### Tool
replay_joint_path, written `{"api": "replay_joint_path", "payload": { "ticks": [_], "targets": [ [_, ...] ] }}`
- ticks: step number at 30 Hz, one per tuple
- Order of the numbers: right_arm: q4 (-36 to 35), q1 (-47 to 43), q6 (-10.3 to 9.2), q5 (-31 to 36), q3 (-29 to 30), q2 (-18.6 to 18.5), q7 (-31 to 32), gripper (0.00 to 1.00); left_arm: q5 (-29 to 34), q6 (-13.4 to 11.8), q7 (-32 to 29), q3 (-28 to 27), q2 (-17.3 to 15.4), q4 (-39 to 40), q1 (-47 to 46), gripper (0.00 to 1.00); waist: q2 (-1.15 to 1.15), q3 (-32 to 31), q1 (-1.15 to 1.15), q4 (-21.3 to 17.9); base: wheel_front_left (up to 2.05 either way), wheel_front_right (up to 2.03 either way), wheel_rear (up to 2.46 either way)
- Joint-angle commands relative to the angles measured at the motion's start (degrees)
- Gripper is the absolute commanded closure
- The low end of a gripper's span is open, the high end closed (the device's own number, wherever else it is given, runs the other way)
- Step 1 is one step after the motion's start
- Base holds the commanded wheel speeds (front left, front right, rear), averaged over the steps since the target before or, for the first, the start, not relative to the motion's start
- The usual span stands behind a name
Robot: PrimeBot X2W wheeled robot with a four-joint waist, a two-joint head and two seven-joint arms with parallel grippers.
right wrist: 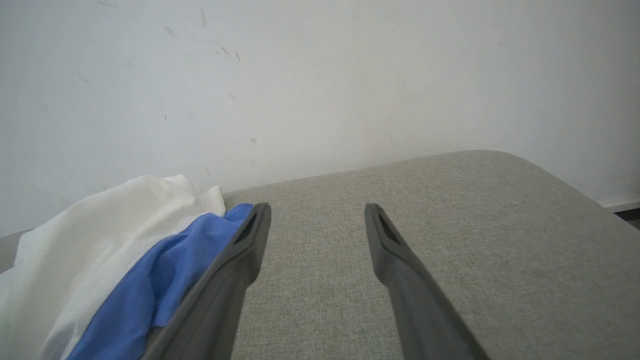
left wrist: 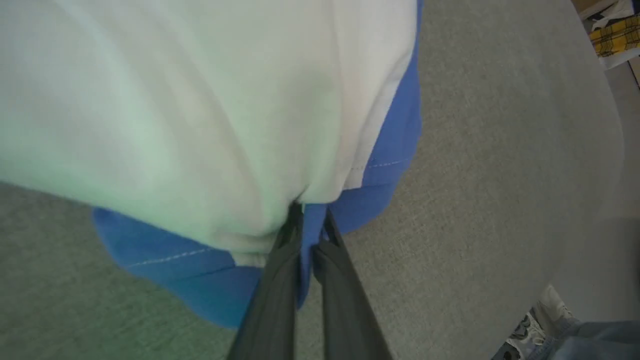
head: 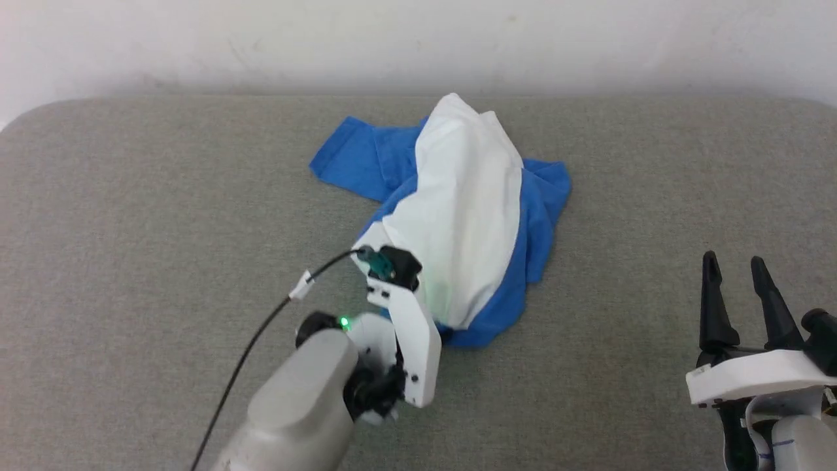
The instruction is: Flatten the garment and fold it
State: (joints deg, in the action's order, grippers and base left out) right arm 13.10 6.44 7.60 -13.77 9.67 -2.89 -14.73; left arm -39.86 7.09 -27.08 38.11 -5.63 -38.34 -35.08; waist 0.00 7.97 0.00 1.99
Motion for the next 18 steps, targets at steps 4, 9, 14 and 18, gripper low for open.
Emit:
{"api": "replay_joint_path", "payload": {
  "ticks": [4,9,14,18],
  "targets": [
    [0.17,-1.25,-0.11,-0.4,-0.33,0.02,-0.27,0.0,-2.76,-0.83,1.05,-1.42,0.63,1.86,3.62,0.21,0.0,-1.13,0.0,1.57,0.0,0.0,0.0],
    [0.49,-2.33,-0.11,-0.41,-0.42,0.02,-0.27,0.0,-9.26,-2.32,5.86,-9.23,0.5,9.15,5.2,0.0,0.0,-2.95,0.0,2.6,0.0,0.0,0.0],
    [0.96,-3.64,-0.11,-0.5,-0.77,0.02,-0.27,0.0,-12.84,-5.12,12.42,-18.05,-2.47,18.39,7.25,0.0,0.0,-4.78,0.0,3.65,0.0,0.0,0.0],
    [1.32,-4.12,-0.11,-0.82,-1.34,0.02,-0.27,0.0,-10.44,-6.92,22.37,-24.06,-6.09,23.26,10.06,0.0,0.0,-5.62,0.0,4.53,0.0,0.0,0.0]
  ]
}}
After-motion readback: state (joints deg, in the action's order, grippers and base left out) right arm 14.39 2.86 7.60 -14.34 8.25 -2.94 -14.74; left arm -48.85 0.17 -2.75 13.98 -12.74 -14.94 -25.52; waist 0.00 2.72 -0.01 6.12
